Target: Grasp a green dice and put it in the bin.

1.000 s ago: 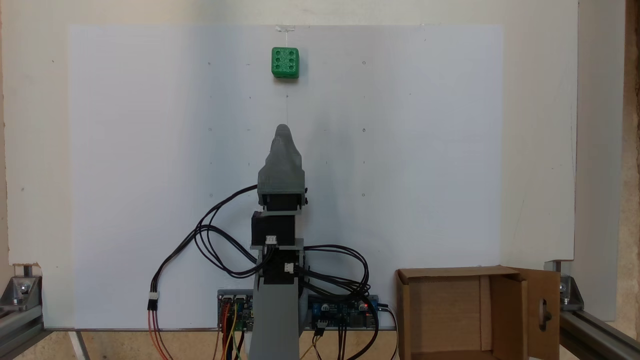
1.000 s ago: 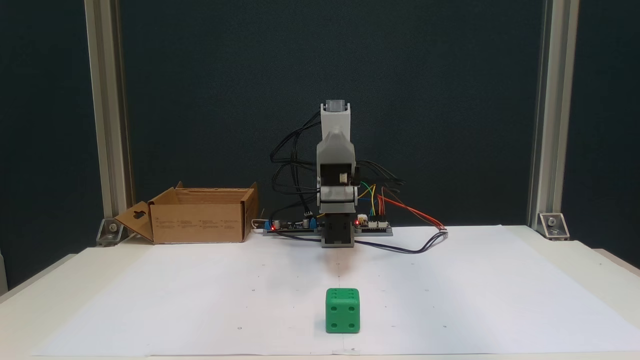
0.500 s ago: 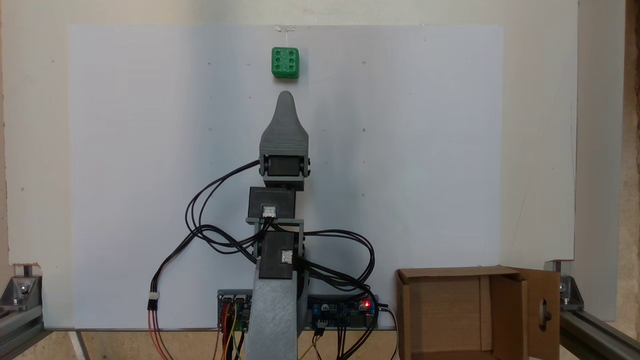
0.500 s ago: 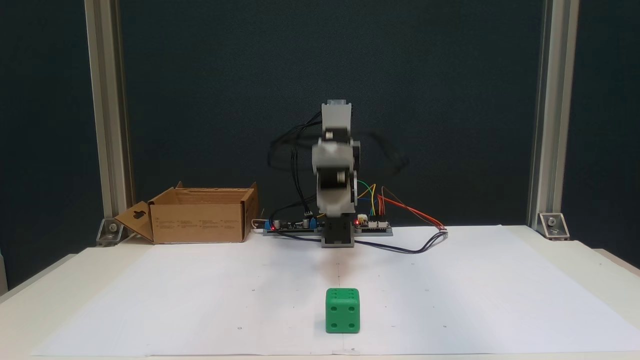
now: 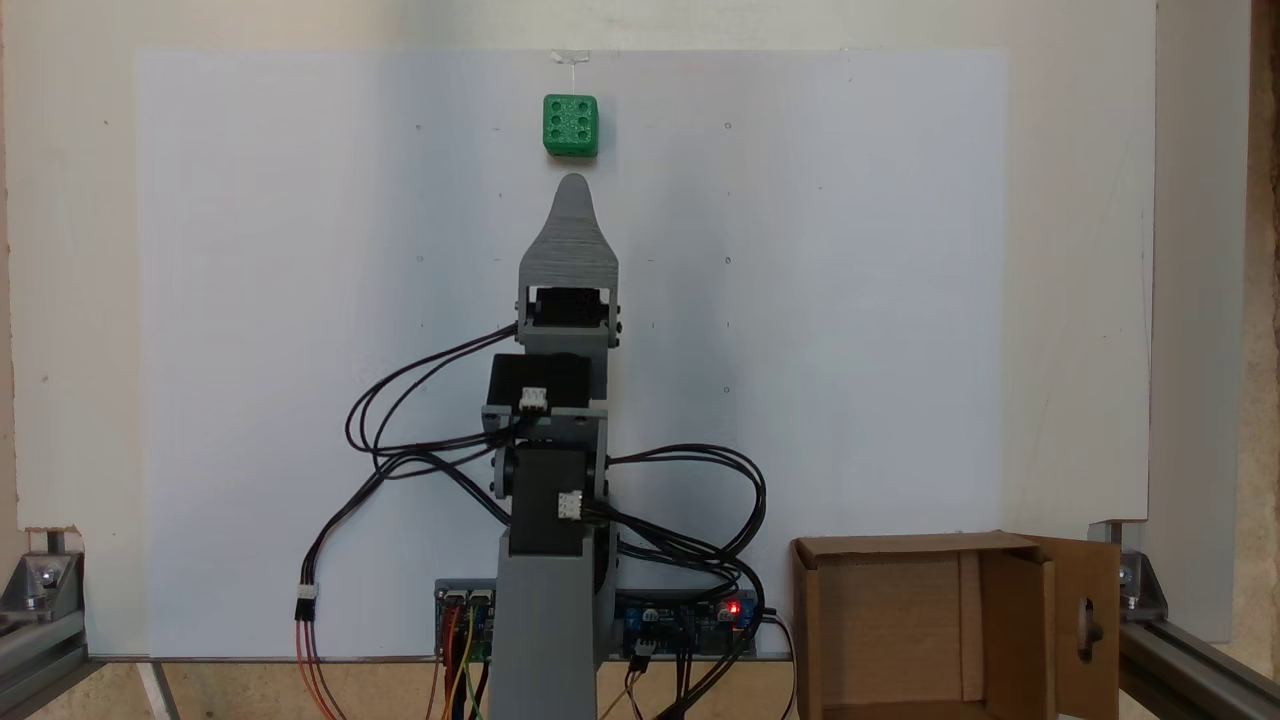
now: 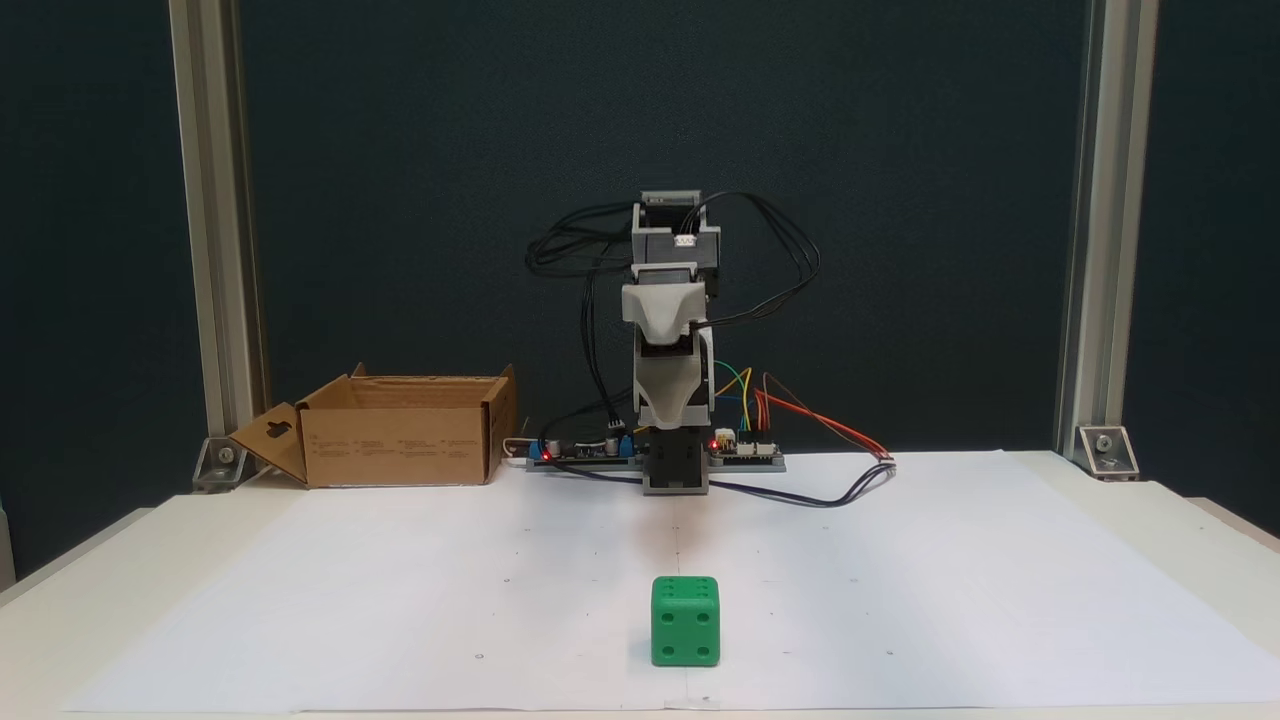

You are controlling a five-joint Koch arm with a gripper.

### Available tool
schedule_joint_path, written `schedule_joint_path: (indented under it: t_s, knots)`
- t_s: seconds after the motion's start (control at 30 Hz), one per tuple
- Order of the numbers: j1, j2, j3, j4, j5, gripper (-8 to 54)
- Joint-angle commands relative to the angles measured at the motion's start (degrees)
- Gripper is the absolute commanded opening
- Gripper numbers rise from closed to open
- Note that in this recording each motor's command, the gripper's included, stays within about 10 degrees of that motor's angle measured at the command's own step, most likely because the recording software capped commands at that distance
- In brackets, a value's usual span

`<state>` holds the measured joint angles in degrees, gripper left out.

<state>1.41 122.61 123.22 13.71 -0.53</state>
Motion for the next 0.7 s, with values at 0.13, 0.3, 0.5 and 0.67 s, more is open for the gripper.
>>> schedule_joint_path:
  t_s: [0.13,0.3,0.5,0.67]
  knots:
    - [-0.6,-9.2,-19.2,21.7,3.6,42.4]
    - [-2.7,-15.7,-29.0,32.5,5.3,42.5]
    - [-2.7,-23.3,-38.1,38.2,6.8,42.5]
    - [-2.6,-30.5,-46.1,42.7,7.2,42.5]
